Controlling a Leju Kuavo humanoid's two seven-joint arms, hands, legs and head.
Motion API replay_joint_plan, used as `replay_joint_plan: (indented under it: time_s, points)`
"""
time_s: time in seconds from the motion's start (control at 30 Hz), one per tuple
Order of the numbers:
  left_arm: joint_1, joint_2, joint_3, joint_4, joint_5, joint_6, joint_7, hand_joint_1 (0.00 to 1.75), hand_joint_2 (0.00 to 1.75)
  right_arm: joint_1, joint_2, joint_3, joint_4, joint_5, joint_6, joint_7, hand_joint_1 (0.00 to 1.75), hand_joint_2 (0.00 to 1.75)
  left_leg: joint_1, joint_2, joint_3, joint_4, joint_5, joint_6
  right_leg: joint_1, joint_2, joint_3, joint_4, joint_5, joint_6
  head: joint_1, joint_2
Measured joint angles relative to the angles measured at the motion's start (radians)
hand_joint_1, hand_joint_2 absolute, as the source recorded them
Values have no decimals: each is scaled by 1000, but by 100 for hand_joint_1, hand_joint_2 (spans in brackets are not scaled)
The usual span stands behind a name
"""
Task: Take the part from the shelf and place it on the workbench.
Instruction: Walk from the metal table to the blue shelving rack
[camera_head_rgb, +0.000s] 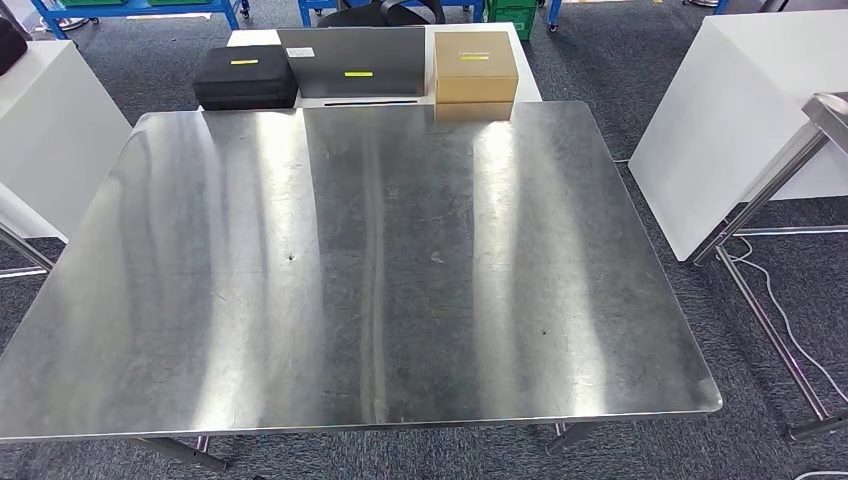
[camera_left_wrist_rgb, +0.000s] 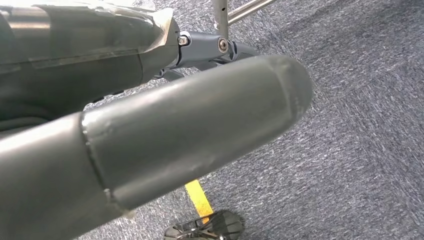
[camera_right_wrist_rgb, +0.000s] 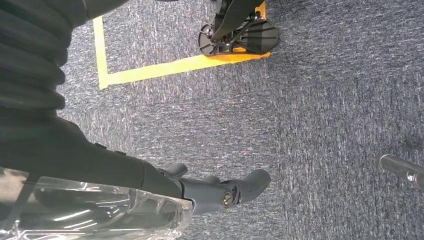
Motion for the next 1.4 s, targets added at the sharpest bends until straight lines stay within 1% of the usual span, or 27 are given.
replay_joint_plan:
  time_s: [0.23,0.3,0.5,0.57,0.6,0.63,0.67,0.7,0.73,0.77,0.8,0.83,0.87,0.97,1.03,1.07,1.1,1.13,1.17,1.2,1.23,1.27,1.3,1.33,1.37,1.4]
  points:
    - [-3,3,-8,-7,7,-1,4,0,0,0,0,0,0,0,0,0,0,175,0,0,0,0,0,0,0,0,0,0,0,0,0,0]
    - [-3,5,-11,-9,10,-1,5,0,0,0,0,0,0,0,0,0,0,175,-1,0,-1,2,-1,1,-2,0,0,-1,0,1,0,0]
    - [-3,9,-18,-10,21,1,4,0,0,0,1,0,1,0,2,1,0,175,-3,0,-4,9,-6,10,-7,0,1,-2,1,4,0,0]
    - [-3,10,-20,-10,22,2,3,0,0,0,1,0,2,0,2,1,0,175,-4,0,-4,7,-5,16,-6,0,3,-6,3,9,0,0]
    - [-3,10,-21,-10,22,2,3,0,0,0,0,0,2,0,2,1,0,175,-1,1,-2,0,0,21,-6,0,2,-3,2,11,0,0]
    - [-3,10,-21,-11,22,2,2,0,0,-1,0,0,2,0,2,1,0,175,3,2,2,-7,5,26,-4,0,-3,9,-7,12,0,0]
    - [-3,9,-21,-11,22,2,2,0,0,-1,-1,0,2,0,2,1,0,175,7,4,4,-15,10,30,-3,-1,-18,40,-25,10,1,0]
    - [-3,9,-21,-11,22,2,1,0,0,0,-1,0,2,1,2,1,0,175,10,5,6,-19,13,32,-4,-1,-45,95,-53,7,2,0]
    - [-3,9,-21,-11,23,2,1,0,0,0,-1,0,3,1,2,1,0,175,11,6,5,-20,14,34,-4,-1,-79,164,-83,4,2,0]
    - [-3,9,-21,-11,24,2,1,0,0,1,0,0,3,1,2,1,0,175,11,6,3,-20,14,34,-5,-1,-112,230,-107,4,2,0]
    - [-3,9,-21,-11,24,2,1,0,0,1,-1,-1,3,1,2,1,0,175,11,7,2,-19,14,34,-6,-1,-135,278,-123,5,2,0]
    - [-3,9,-21,-11,25,2,1,0,0,2,-1,-1,3,0,2,2,0,175,11,6,2,-19,14,34,-6,-1,-147,302,-128,7,2,0]
    - [-3,9,-21,-11,25,2,1,0,0,2,-1,-1,3,0,2,2,0,175,11,6,1,-19,14,34,-6,-1,-150,308,-129,9,2,0]
    - [-3,9,-21,-11,25,2,1,0,0,2,-1,-1,3,0,2,2,0,175,11,6,1,-19,14,34,-6,-1,-150,309,-128,9,2,0]
    - [-2,9,-22,-11,27,2,1,0,0,2,-1,-1,3,0,2,2,0,175,12,6,2,-19,14,33,-7,-1,-141,290,-115,16,2,0]
    - [-2,8,-22,-11,28,2,1,0,0,2,-2,-1,3,0,2,2,0,175,13,5,3,-18,13,30,-10,-1,-113,234,-90,24,2,0]
    - [-2,8,-22,-11,29,2,0,0,0,1,-2,-1,3,1,2,3,0,175,13,5,4,-14,10,22,-11,0,-75,156,-59,27,2,0]
    - [-3,8,-22,-11,30,3,-2,0,0,0,-1,-1,4,1,2,3,0,175,13,4,4,-11,7,11,-11,0,-41,85,-31,21,0,0]
    - [-3,8,-22,-11,32,4,-4,0,0,-1,-1,-1,4,1,2,4,0,175,15,4,-7,20,-16,-3,-12,1,-9,19,-4,8,-3,0]
    - [-3,8,-22,-11,34,6,-6,0,0,-1,-1,-1,4,2,2,4,0,175,17,4,-30,74,-52,-16,-11,1,1,-3,5,-10,-6,0]
    - [-3,8,-23,-11,38,8,-8,0,0,-1,0,-1,5,2,2,4,0,175,20,4,-61,143,-91,-24,-12,0,1,-3,7,-22,-8,0]
    - [-2,8,-23,-11,41,9,-9,0,0,0,0,-1,5,3,2,4,0,175,22,5,-96,223,-133,-30,-12,-1,0,-4,9,-27,-9,0]
    - [-1,8,-23,-11,43,9,-9,0,0,0,0,-1,5,3,2,4,0,175,22,5,-119,274,-150,-32,-12,-1,-1,-3,9,-27,-9,0]
    - [0,8,-23,-11,46,10,-9,0,0,0,0,-1,5,4,2,4,0,175,22,5,-125,286,-144,-32,-11,-1,-1,-3,9,-27,-9,0]
    - [0,8,-23,-11,48,10,-10,0,0,0,1,-1,5,4,2,4,0,175,22,5,-113,261,-121,-31,-12,-1,0,-3,9,-27,-9,0]
    - [0,8,-23,-11,49,10,-10,0,0,0,1,-1,5,5,2,4,0,175,23,5,-84,203,-86,-29,-12,-1,2,-3,9,-27,-10,0]
